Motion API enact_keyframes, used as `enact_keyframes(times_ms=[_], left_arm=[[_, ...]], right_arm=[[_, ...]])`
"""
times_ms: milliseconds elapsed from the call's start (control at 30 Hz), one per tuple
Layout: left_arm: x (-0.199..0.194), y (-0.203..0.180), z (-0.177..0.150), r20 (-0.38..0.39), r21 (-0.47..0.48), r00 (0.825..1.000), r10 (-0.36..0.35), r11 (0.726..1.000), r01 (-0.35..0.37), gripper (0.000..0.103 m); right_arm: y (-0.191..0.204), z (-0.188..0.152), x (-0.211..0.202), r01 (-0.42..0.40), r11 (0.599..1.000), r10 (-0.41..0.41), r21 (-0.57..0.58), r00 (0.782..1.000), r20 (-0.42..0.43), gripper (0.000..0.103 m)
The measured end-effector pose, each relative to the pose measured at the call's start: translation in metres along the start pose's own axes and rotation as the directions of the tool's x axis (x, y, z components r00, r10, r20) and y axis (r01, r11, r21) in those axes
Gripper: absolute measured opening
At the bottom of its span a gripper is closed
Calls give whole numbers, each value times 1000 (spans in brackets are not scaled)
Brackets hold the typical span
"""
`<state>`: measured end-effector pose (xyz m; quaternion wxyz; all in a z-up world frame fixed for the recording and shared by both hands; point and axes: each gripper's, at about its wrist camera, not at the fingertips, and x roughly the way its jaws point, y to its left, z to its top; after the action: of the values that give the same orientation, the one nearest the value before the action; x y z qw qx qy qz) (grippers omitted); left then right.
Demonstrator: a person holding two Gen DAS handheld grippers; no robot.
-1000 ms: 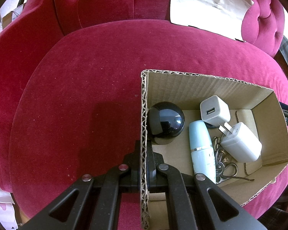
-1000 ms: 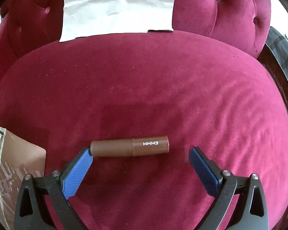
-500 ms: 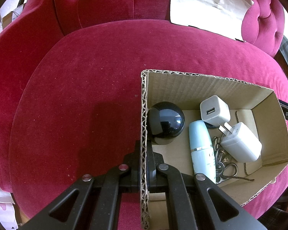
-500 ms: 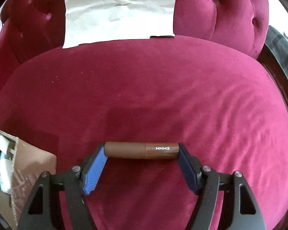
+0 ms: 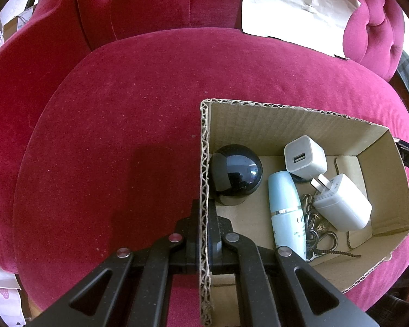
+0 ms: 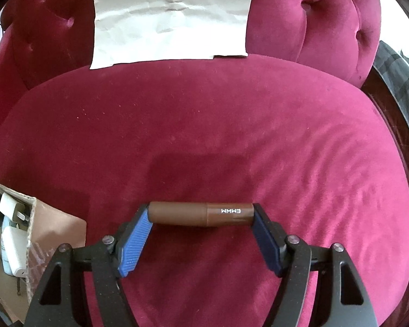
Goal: Organize rigid objects
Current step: 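Carry the lipstick with the right gripper over the box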
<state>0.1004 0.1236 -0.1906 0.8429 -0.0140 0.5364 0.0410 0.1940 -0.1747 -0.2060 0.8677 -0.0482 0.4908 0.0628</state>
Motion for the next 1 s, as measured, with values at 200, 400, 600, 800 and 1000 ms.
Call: enact_keyframes(times_ms=[200,400,600,800,1000], left_arm=[[0,-1,1,-1,0,1000,0,1000,0,3],[0,-1,1,-1,0,1000,0,1000,0,3],[0,-1,1,-1,0,1000,0,1000,0,3],[0,-1,1,-1,-1,1000,0,1000,0,3],[0,0,1,-1,-1,1000,0,1000,0,3]], right_arm=[[7,3,-11,4,1000,-4,-10,1000,0,76],[14,12,-33,-4,1000,4,-11,999,41,76],[23,20,-54,-40,999,41,-11,996,78,76],[39,25,-74,-62,997,66,-37,990,122,76],[59,28,-88,-86,994,96,-72,985,147,76]])
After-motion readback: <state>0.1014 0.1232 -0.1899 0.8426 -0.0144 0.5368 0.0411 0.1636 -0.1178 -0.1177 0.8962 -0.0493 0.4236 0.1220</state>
